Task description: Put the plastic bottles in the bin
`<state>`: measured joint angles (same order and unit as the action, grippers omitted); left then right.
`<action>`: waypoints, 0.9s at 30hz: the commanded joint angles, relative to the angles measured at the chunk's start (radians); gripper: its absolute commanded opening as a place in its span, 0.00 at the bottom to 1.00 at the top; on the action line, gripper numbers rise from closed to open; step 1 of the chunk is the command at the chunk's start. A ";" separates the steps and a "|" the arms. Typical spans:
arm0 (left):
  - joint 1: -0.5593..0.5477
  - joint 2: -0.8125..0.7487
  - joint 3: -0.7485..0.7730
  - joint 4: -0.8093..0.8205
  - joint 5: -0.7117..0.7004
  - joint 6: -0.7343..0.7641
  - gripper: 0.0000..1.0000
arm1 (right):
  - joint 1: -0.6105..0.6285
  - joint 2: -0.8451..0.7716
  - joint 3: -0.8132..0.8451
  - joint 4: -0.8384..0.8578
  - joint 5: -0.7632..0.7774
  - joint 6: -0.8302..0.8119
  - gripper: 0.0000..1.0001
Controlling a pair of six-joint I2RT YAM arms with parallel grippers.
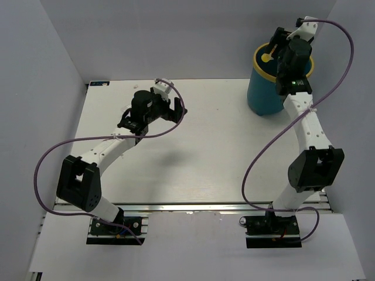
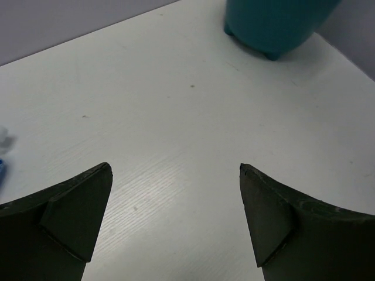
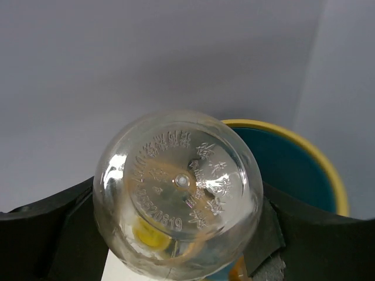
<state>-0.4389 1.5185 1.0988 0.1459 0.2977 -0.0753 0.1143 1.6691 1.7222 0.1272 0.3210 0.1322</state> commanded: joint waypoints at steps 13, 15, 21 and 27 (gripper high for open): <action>0.121 -0.017 0.102 -0.187 -0.126 0.054 0.98 | -0.077 0.289 0.310 -0.160 0.100 -0.163 0.89; 0.129 -0.009 0.118 -0.196 -0.134 0.066 0.98 | -0.077 0.253 0.272 -0.164 0.073 -0.169 0.89; 0.167 0.020 0.134 -0.203 -0.176 0.121 0.98 | -0.077 0.031 0.087 -0.162 -0.121 -0.191 0.89; 0.233 0.078 0.154 -0.197 -0.207 0.203 0.98 | -0.073 -0.198 -0.122 -0.185 -0.561 -0.177 0.89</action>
<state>-0.2363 1.5707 1.2156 -0.0452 0.1215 0.0635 0.0349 1.5356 1.6501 -0.0750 0.0334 -0.0357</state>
